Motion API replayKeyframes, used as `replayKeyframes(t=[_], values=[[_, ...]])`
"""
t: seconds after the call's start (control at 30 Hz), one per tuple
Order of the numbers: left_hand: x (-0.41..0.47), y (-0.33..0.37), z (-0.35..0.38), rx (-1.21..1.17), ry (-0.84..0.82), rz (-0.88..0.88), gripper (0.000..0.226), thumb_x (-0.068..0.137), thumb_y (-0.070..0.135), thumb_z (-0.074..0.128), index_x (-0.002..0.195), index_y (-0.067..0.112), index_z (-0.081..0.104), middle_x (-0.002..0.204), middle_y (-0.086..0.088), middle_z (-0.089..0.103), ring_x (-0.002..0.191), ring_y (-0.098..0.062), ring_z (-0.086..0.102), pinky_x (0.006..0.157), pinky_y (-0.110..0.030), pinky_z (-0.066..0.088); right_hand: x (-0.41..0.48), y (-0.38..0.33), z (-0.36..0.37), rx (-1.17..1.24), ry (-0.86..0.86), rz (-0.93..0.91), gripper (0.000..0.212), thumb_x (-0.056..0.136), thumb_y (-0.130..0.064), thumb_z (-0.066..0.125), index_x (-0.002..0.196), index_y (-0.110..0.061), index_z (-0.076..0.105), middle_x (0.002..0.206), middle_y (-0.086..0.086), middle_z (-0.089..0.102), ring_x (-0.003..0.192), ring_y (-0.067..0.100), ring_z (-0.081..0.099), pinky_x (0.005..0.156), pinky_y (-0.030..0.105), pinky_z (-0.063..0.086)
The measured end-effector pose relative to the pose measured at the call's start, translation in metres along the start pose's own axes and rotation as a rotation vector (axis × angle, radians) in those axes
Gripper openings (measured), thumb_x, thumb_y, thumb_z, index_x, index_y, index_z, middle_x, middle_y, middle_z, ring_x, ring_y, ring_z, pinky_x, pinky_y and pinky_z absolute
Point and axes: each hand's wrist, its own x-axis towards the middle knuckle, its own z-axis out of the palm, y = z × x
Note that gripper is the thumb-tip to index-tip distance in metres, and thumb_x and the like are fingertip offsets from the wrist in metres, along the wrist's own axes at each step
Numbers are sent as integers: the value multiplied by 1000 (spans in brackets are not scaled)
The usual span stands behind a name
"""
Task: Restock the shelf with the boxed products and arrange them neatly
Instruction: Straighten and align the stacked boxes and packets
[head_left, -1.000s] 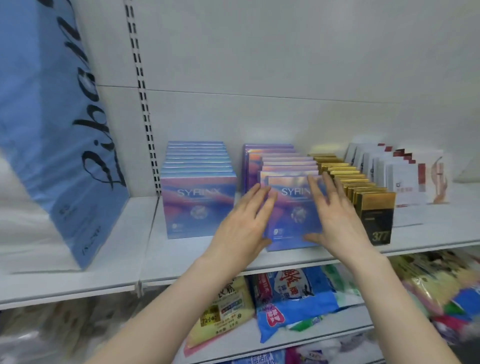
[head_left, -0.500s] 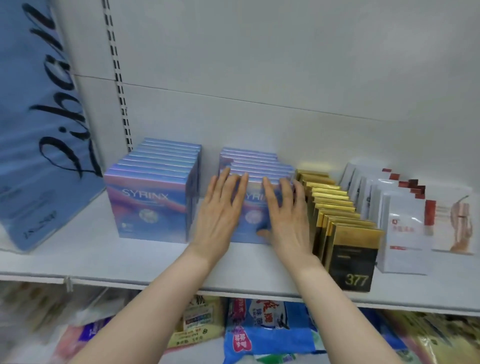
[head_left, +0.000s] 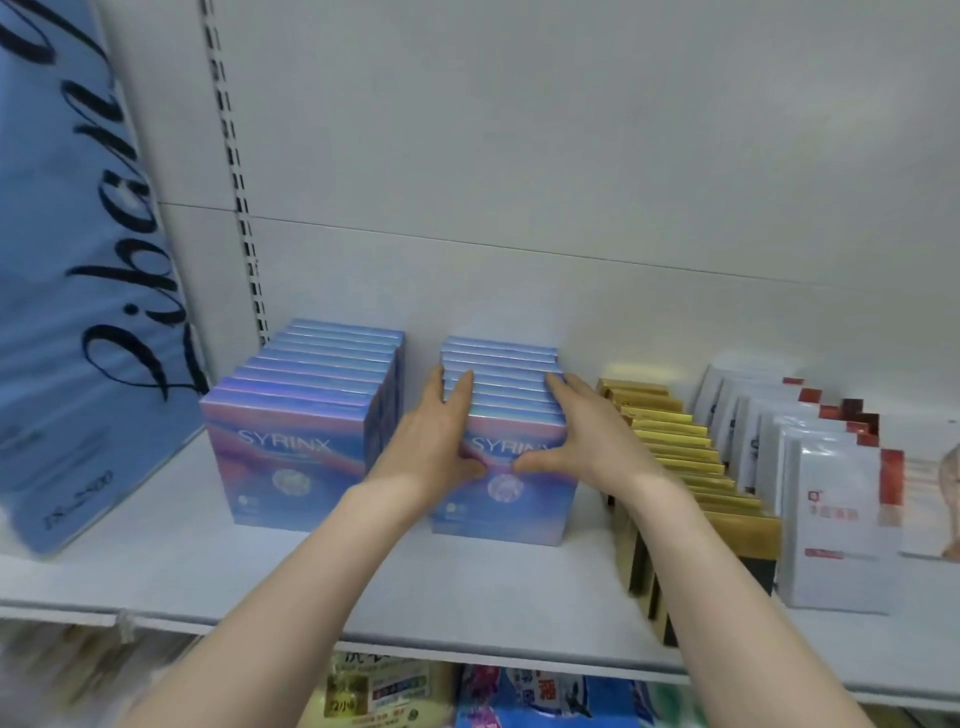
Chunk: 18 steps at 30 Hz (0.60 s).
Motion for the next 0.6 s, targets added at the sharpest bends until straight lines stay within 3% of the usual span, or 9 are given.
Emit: replayKeyframes(t=[0.1, 0.23, 0.33, 0.43, 0.53, 0.6], values=[[2, -2, 0, -7, -10, -18, 102, 75, 27, 78, 153, 22, 12, 162, -9, -1, 128, -38, 46, 99, -31, 39, -2, -6, -1, -56, -33, 9, 107, 63, -49, 86, 147, -14, 31, 145, 6, 35, 130, 25, 42, 93, 24, 34], [7, -7, 3, -16, -18, 10, 103, 72, 27, 79, 152, 21, 14, 161, -8, 1, 123, -39, 51, 96, -34, 42, -3, -13, 3, -74, -71, 63, 125, 63, -50, 87, 156, -14, 11, 161, 7, 9, 144, 27, 26, 108, 25, 27], [8, -9, 3, -7, 2, 31, 99, 74, 24, 79, 151, 17, 18, 161, -10, 5, 127, -38, 47, 98, -35, 40, 2, -13, 6, -59, -42, 62, 122, 60, -52, 87, 155, -17, 18, 158, 9, 18, 141, 28, 31, 108, 27, 30], [1, -6, 5, 264, 109, 213, 95, 68, 28, 84, 146, 6, 34, 155, -19, 25, 143, -38, 26, 111, -42, 31, -6, -17, 10, -260, 53, 9, 110, 66, -55, 81, 153, -17, 25, 154, 13, 27, 141, 31, 29, 108, 35, 32], [-6, -6, 11, 487, 177, 331, 107, 47, 38, 92, 139, 6, 47, 142, -20, 47, 138, -44, 33, 111, -53, 31, -27, -24, 27, -446, 155, -39, 108, 69, -54, 80, 154, -20, 23, 157, 17, 26, 146, 37, 20, 113, 44, 30], [-10, -6, 14, 501, 181, 335, 110, 43, 34, 93, 139, 8, 46, 138, -18, 50, 136, -44, 36, 111, -53, 32, -36, -22, 36, -446, 219, -43, 111, 61, -49, 87, 152, -16, 31, 151, 19, 37, 142, 41, 30, 108, 47, 38]])
